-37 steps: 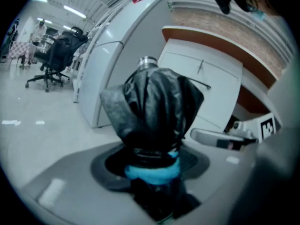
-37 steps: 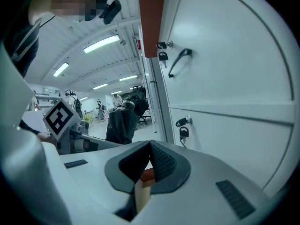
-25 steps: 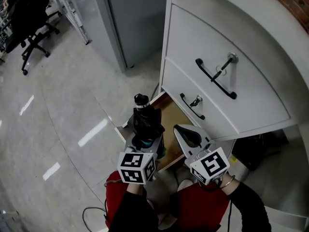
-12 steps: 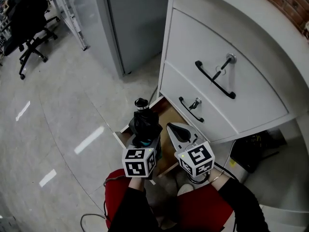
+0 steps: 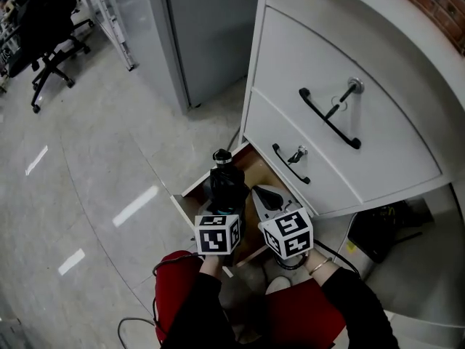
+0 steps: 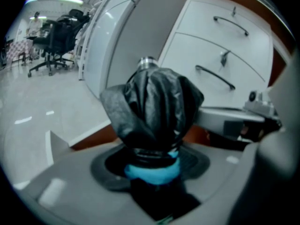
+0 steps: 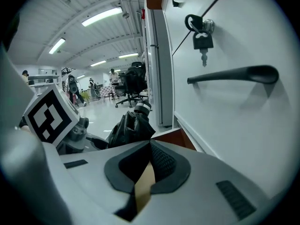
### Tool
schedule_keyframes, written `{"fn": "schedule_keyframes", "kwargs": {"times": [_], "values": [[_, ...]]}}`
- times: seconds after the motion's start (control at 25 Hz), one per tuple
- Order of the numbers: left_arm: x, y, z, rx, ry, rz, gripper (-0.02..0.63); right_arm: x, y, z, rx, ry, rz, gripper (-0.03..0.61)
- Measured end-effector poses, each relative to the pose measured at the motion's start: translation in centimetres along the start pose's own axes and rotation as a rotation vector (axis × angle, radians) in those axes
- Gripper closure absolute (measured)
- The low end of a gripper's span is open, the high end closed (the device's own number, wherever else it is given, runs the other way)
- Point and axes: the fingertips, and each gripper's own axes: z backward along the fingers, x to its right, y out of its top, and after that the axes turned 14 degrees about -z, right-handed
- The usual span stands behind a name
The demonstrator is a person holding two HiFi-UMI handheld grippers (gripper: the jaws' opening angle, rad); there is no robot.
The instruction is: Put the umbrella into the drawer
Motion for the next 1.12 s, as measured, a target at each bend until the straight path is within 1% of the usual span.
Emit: {"fn": "schedule_keyframes", "kwargs": {"times": [0.16, 0.44, 0.64, 0.88, 1.12], "values": [[-0.2, -1.0, -1.0, -0.045, 0.007, -0.001, 0.365, 0.4, -0.7, -0.9, -0.044, -0.020, -0.015, 0.577], [0.1, -2.4, -2.8, -0.100, 0.000, 0.029, 0.364, 2.1, -3.1, -1.3, -0.131, -0.070, -0.052, 0.577], [1.1, -3.8, -4.1, -0.159, -0.025, 0.043, 0.364, 2.9, -3.4, -1.2, -0.140, -0.101, -0.060, 0.577], [2.3, -4.9, -5.9, -0.213, -0.053, 0.047, 0.363, 3.3, -4.0, -1.4, -0.170, -0.110, -0.073, 0.577], [2.5, -6.5, -7.4, -0.290, -0.052, 0.048, 0.361, 3.8, -4.5, -1.4, -0.188, -0.119, -0.105, 0.577]]}}
